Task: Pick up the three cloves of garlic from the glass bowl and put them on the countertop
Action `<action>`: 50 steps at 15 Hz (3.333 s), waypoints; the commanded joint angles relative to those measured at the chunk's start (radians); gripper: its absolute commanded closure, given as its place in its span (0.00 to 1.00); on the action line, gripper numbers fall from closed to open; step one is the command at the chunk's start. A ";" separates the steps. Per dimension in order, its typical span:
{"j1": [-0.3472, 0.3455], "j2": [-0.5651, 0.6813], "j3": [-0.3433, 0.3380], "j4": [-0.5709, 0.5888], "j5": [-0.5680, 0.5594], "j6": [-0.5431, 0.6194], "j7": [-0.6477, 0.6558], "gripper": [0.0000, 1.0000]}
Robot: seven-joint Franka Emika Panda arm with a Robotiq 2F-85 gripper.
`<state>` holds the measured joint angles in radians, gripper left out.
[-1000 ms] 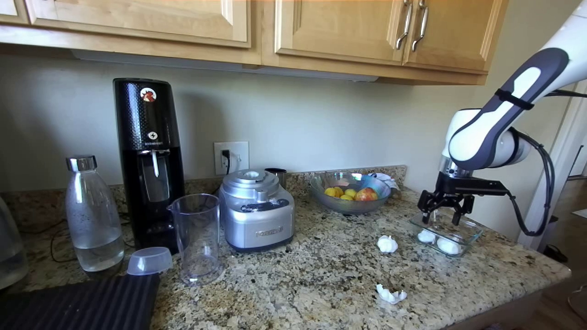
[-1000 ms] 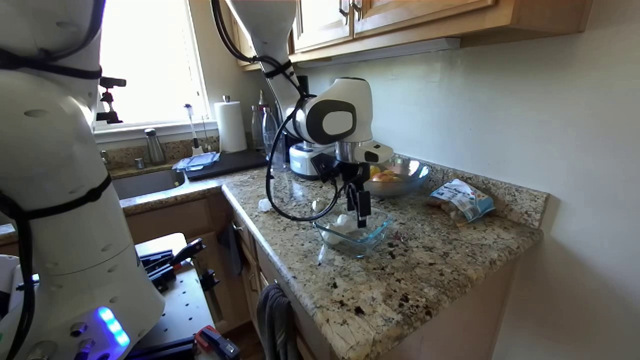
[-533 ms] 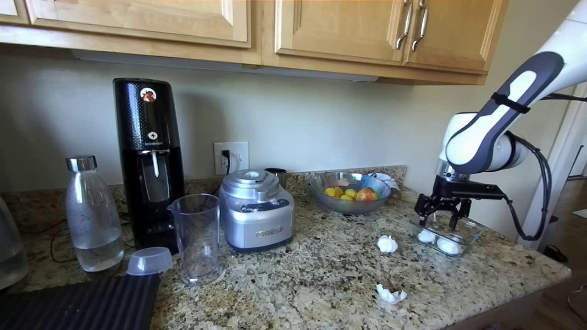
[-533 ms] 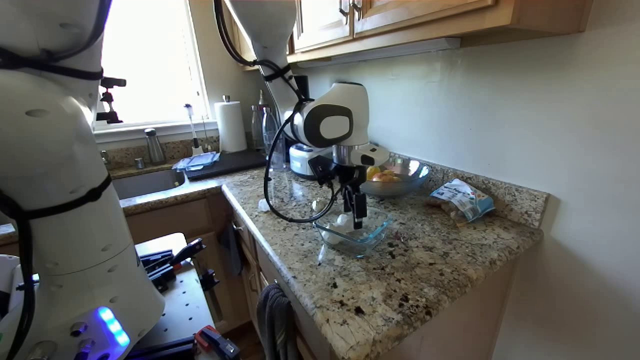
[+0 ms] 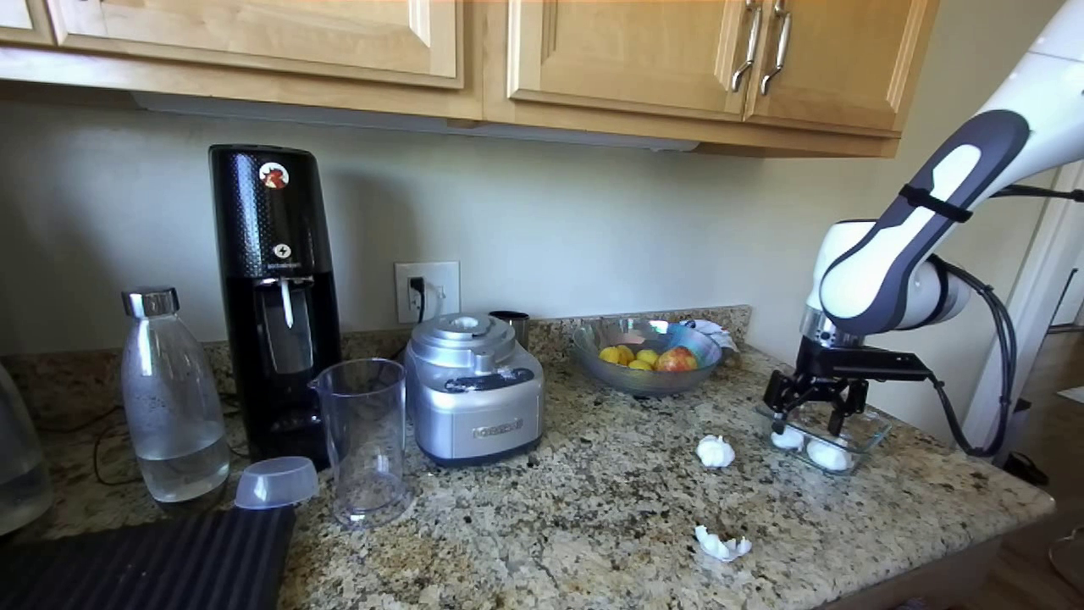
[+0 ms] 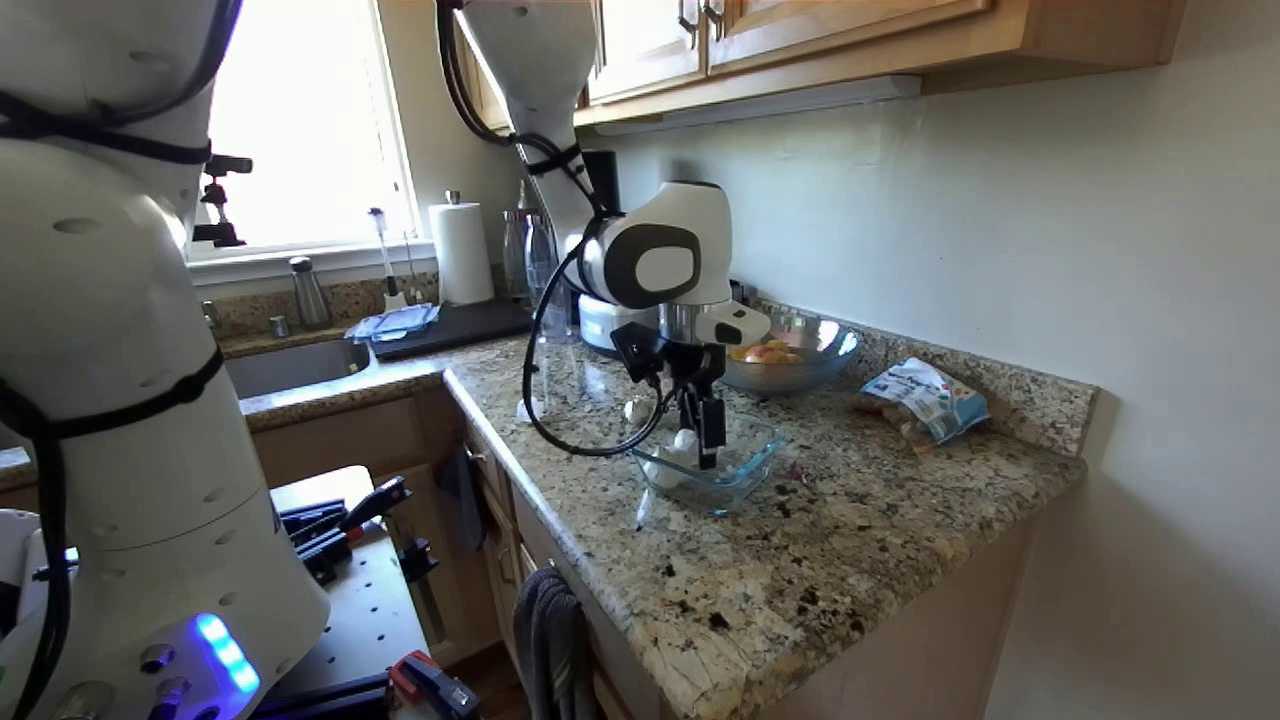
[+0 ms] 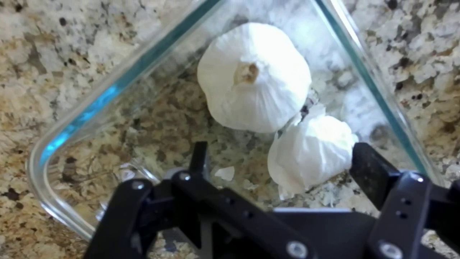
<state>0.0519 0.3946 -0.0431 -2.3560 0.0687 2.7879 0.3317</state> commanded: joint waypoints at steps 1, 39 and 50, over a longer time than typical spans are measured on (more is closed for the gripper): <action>0.012 -0.007 -0.018 -0.030 0.005 0.042 -0.001 0.02; -0.010 -0.145 -0.041 -0.105 0.009 0.056 -0.045 0.85; 0.025 -0.361 0.077 -0.099 -0.040 -0.121 -0.145 0.86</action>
<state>0.0562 0.0840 -0.0080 -2.4487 0.0266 2.6986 0.2305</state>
